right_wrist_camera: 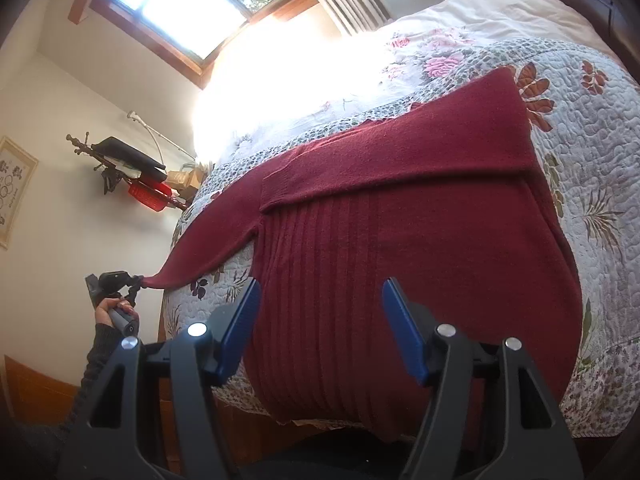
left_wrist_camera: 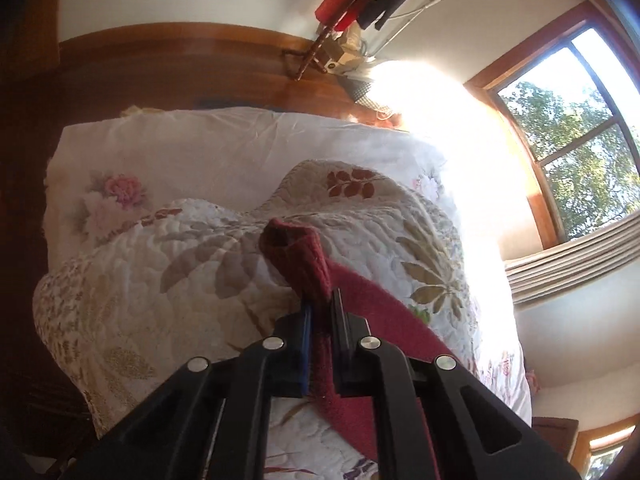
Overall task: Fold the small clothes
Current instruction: 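Lay the sleeve across the sweater body with the left gripper and release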
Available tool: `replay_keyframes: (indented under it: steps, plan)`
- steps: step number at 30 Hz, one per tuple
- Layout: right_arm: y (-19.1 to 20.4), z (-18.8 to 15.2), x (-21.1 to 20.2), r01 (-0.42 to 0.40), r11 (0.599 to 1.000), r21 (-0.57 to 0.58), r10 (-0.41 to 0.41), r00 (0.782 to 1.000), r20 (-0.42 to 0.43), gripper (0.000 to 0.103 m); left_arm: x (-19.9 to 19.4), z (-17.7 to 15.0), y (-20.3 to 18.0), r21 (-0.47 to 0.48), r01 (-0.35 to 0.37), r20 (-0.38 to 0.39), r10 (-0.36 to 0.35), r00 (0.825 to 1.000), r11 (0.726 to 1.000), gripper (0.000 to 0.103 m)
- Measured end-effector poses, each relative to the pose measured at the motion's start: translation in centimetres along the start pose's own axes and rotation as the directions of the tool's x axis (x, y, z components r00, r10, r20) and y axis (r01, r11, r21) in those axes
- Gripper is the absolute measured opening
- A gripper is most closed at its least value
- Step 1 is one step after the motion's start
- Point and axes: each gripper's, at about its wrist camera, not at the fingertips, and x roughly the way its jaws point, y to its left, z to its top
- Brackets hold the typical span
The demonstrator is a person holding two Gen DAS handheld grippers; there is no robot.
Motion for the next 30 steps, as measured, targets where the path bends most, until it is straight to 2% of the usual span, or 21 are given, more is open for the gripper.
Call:
replay_keyframes:
  steps: [2,4,7,10,12,14,16,20,22,23,25,27,28,29,30]
  plan:
    - [-0.6,-0.1,-0.4,-0.001,1.0,0.014,0.001,1.0,0.009,0.064,-2.3,-0.5,-5.5,0.109,0.095,0.024,-0.098,0.995,0.99,0.007]
    - [-1.3,-0.1,-0.7,-0.008,0.999,0.031,0.007,1.0,0.014,0.064,-4.8,-2.0,-11.8,0.236,0.193,0.021,-0.203,0.979,0.952,0.007]
    - [-2.2,0.0,-1.2,-0.018,0.998,0.054,0.017,1.0,0.023,0.064,-7.8,-6.4,-21.1,0.434,0.312,-0.034,-0.331,0.943,0.845,0.007]
    - [-3.1,-0.2,-2.1,-0.019,0.997,0.075,0.016,0.999,0.045,0.064,-9.1,-12.9,-28.7,0.596,0.384,-0.122,-0.393,0.911,0.705,0.007]
    - [-3.8,-0.5,-2.8,-0.015,0.995,0.094,0.009,0.998,0.06,0.064,-8.8,-18.0,-32.3,0.676,0.41,-0.19,-0.393,0.9,0.612,0.007]
    - [-4.7,-0.9,-3.6,-0.005,0.993,0.117,-0.004,0.997,0.076,0.065,-7.9,-23.1,-34.9,0.724,0.441,-0.268,-0.372,0.889,0.531,0.007]
    - [-5.7,-1.2,-4.5,0.01,0.99,0.14,-0.022,0.996,0.091,0.065,-6.3,-28.0,-36.7,0.749,0.47,-0.344,-0.332,0.878,0.467,0.007]
    - [-8.0,-2.1,-6.1,0.043,0.979,0.199,-0.067,0.991,0.112,0.065,-2.2,-37.6,-37.9,0.781,0.514,-0.471,-0.206,0.858,0.356,0.007]
    - [-9.1,-2.7,-6.9,0.062,0.972,0.227,-0.09,0.989,0.119,0.065,-0.1,-41.9,-37.7,0.788,0.528,-0.513,-0.135,0.848,0.317,0.007]
    - [-9.6,-2.9,-7.3,0.07,0.968,0.24,-0.101,0.987,0.123,0.065,0.9,-43.7,-37.3,0.79,0.532,-0.526,-0.107,0.844,0.306,0.007]
    - [-10.4,-3.1,-7.9,0.082,0.962,0.262,-0.119,0.985,0.129,0.065,2.5,-46.8,-36.3,0.796,0.53,-0.538,-0.058,0.841,0.291,0.007]
    - [-11.2,-3.3,-8.3,0.087,0.958,0.273,-0.127,0.983,0.132,0.066,3.7,-49.1,-35.4,0.788,0.544,-0.564,-0.016,0.826,0.286,0.013]
    - [-11.6,-3.2,-8.4,0.087,0.958,0.274,-0.127,0.983,0.13,0.066,4.0,-49.7,-35.1,0.781,0.552,-0.576,-0.006,0.818,0.292,0.015]
    - [-11.9,-2.9,-8.4,0.084,0.959,0.271,-0.122,0.984,0.127,0.066,4.0,-49.8,-34.7,0.77,0.56,-0.587,-0.005,0.809,0.304,0.026]
    - [-12.1,-2.5,-8.2,0.078,0.962,0.263,-0.114,0.986,0.123,0.066,3.8,-49.3,-34.4,0.757,0.566,-0.597,-0.008,0.803,0.325,0.044]
